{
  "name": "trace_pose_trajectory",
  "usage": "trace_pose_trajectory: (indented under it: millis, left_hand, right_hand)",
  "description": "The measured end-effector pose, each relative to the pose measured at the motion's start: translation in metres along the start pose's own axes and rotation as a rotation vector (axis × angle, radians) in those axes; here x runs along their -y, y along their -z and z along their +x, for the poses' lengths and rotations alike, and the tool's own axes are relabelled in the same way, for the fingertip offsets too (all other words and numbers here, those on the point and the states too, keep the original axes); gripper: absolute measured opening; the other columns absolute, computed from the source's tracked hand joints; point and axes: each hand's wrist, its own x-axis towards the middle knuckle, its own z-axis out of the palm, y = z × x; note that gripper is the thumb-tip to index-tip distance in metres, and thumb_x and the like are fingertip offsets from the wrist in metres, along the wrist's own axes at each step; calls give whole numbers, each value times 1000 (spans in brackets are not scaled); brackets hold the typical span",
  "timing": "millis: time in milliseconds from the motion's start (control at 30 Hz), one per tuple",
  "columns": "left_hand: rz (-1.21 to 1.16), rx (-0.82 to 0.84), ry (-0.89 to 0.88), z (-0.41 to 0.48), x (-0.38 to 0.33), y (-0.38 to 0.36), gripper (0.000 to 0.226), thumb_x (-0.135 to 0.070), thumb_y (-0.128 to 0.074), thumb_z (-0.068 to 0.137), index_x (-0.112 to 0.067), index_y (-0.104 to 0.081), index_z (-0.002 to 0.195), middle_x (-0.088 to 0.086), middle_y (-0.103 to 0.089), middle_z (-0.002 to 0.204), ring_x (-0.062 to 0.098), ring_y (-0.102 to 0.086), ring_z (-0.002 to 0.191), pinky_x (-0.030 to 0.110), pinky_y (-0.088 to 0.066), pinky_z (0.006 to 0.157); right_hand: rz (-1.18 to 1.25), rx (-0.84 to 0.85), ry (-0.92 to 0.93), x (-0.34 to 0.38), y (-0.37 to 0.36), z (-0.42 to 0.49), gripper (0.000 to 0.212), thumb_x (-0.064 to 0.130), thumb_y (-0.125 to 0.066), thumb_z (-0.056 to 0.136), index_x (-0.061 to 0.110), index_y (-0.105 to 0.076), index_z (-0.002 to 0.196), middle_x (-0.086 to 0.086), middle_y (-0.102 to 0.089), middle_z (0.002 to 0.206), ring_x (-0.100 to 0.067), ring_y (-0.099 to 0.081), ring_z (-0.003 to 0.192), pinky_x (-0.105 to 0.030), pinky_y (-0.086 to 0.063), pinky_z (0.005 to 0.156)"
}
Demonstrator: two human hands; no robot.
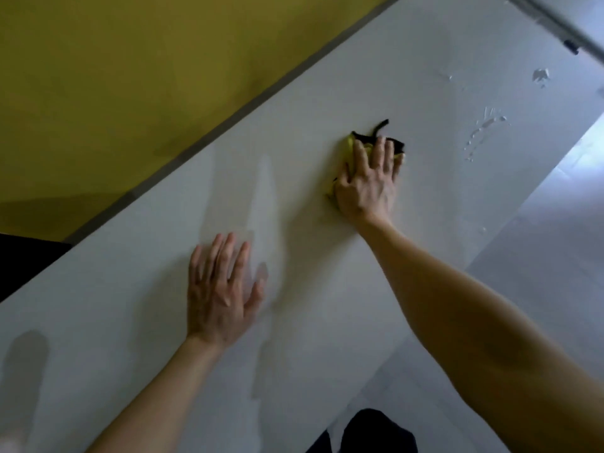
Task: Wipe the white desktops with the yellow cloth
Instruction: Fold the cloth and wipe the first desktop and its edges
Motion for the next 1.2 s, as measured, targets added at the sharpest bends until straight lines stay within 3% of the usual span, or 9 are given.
trace_pose_trajectory:
  millis: [133,233,433,533,733,867,1067,1133,1200]
  left_hand:
    - [-31,-15,11,-8,-36,-17,75,-43,-61,101,0,-45,161,25,-49,159,47,-44,151,68,-30,123]
    - [-3,-18,-28,-8,-31,-19,75,-45,-58,100,-3,-45,161,24,-46,162,46,-41,153,70,-28,123]
    - [-81,45,-212,-6,-32,-23,68,-52,-47,102,-19,-51,161,12,-37,173,34,-32,162,72,-19,126]
    - [-96,23,-194,-3,-29,-25,63,-48,-52,102,-23,-54,160,10,-40,172,32,-34,161,69,-21,127]
    - [-85,-33,-212,-3,-24,-30,55,-42,-51,104,-20,-60,154,10,-41,171,32,-38,159,68,-24,126]
    - [-77,-51,-207,-5,-29,-30,56,-41,-51,104,-22,-58,157,9,-41,172,31,-37,160,67,-23,127]
    - [-63,-65,-195,-2,-30,-27,56,-45,-49,106,-27,-56,158,6,-43,171,28,-36,160,64,-22,128]
    - [-48,-61,-203,-2,-28,-27,55,-45,-48,106,-28,-55,159,6,-42,171,28,-36,160,62,-21,129]
    - [-44,-59,-199,-4,-26,-27,56,-45,-47,107,-28,-53,160,6,-41,172,28,-36,161,62,-20,129]
  right_hand:
    - [-9,110,562,79,-25,-25,63,54,-42,106,34,-43,166,-13,-23,179,-33,-13,168,-50,2,136]
    - [55,83,638,55,-24,-18,62,49,-53,103,32,-48,163,-9,-29,177,-30,-19,167,-51,-6,136]
    - [69,-112,-9,-131,22,-41,66,45,-57,97,31,-50,161,-8,-30,177,-27,-20,166,-52,-8,136]
    - [45,-132,-328,-128,23,-72,71,49,-48,97,28,-45,165,-11,-21,180,-28,-12,168,-54,-4,135]
    - [127,-17,306,13,-14,-167,63,50,-58,100,29,-54,159,-16,-28,177,-33,-20,166,-53,-12,135]
    - [143,6,447,-30,-14,-153,71,40,-70,86,26,-60,155,-13,-37,173,-33,-29,164,-52,-20,133]
    - [122,-196,-270,-134,16,-102,67,48,-53,94,31,-51,160,-8,-27,178,-28,-16,167,-52,-5,136]
    - [96,-182,-333,-102,6,-122,70,49,-50,95,28,-48,162,-13,-22,179,-30,-13,168,-54,-4,135]
    - [108,-174,-159,-51,-5,-173,72,46,-58,92,26,-51,160,-17,-23,178,-35,-16,167,-57,-9,134]
